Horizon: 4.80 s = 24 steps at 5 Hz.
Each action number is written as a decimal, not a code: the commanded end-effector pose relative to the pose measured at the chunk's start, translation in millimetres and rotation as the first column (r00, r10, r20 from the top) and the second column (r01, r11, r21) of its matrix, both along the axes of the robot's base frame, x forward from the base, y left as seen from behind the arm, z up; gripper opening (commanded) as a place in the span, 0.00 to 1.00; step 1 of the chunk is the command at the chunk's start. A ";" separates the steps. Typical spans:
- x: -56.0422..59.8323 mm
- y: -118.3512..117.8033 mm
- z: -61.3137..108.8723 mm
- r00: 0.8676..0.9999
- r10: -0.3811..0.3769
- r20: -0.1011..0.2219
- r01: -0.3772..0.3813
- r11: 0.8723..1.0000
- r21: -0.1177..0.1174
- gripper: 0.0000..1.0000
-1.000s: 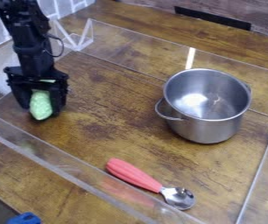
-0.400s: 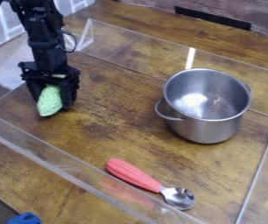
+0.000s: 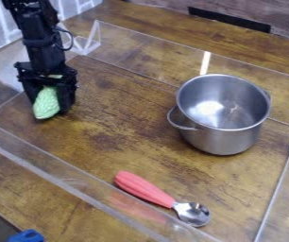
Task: Put the green object in the silver pot
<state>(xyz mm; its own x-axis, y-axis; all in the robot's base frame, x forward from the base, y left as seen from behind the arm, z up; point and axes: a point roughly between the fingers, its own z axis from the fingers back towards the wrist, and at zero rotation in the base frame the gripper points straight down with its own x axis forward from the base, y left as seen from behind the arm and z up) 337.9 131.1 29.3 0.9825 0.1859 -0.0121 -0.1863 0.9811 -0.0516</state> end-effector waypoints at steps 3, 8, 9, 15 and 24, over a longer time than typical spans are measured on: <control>-3.7 -8.6 39.1 0.999 0.000 0.032 0.000 1.000 0.016 0.00; 33.9 -149.5 129.4 0.937 -0.289 0.194 0.290 0.957 0.024 0.00; 49.0 -181.7 125.7 0.909 -0.360 0.210 0.371 0.929 -0.010 0.00; 44.1 -232.7 117.6 0.832 -0.517 0.203 0.537 0.842 -0.057 1.00; 51.4 -215.8 132.0 0.817 -0.553 0.163 0.554 0.831 0.043 1.00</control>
